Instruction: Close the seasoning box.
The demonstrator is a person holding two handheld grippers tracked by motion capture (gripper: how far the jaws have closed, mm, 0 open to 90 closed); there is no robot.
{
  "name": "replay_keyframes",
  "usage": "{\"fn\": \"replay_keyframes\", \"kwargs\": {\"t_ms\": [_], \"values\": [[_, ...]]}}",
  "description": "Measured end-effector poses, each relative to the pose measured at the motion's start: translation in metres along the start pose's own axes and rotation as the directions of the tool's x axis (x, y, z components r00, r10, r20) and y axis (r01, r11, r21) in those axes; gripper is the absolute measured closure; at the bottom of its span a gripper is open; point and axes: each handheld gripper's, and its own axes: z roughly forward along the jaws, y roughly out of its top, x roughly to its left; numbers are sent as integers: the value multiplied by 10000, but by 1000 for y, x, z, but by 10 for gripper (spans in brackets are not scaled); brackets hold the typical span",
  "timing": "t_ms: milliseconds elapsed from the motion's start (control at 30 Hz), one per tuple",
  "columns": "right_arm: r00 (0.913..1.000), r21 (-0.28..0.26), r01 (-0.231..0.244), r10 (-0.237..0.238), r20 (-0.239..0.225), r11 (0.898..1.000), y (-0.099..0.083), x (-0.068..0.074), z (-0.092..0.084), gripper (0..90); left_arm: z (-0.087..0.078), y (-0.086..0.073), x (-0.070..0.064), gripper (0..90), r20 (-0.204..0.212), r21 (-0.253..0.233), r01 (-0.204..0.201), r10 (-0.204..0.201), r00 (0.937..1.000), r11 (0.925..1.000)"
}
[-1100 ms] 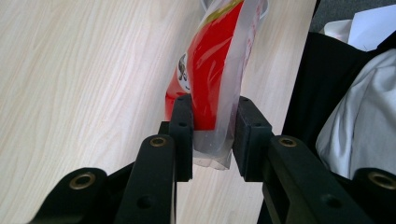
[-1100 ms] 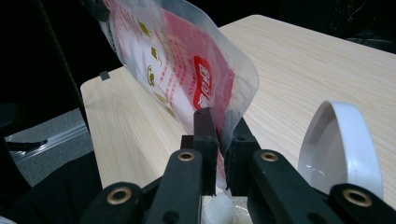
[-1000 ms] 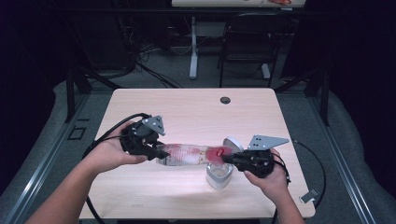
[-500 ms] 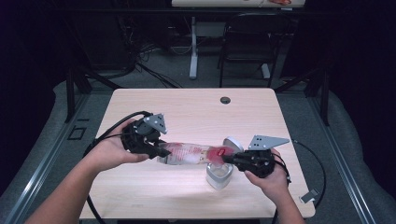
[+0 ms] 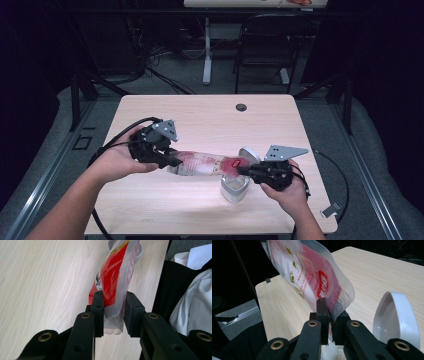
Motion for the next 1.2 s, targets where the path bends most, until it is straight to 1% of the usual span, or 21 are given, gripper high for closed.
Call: {"fn": "replay_keyframes", "kwargs": {"t_ms": [533, 800, 1067, 1167, 1200], "values": [[10000, -5, -35, 35, 36, 10000, -1, -1, -1, 864, 0, 2, 0, 730, -4, -100, 31, -31, 10000, 9999], [10000, -31, -40, 40, 37, 10000, -2, -1, -1, 864, -1, 3, 0, 730, -11, -68, -61, 61, 10000, 10000], [10000, -4, -38, 38, 44, 10000, -2, -2, -1, 864, -1, 4, 0, 730, 1, -104, -14, 14, 10000, 9999], [10000, -17, -66, 66, 31, 10000, -2, -2, -1, 864, -1, 5, 0, 730, 2, -65, -73, 73, 10000, 10000], [10000, -23, -65, 65, 7, 10000, -3, -2, -1, 864, 0, 5, 0, 730, -9, -129, 4, -4, 10000, 9999]]}}
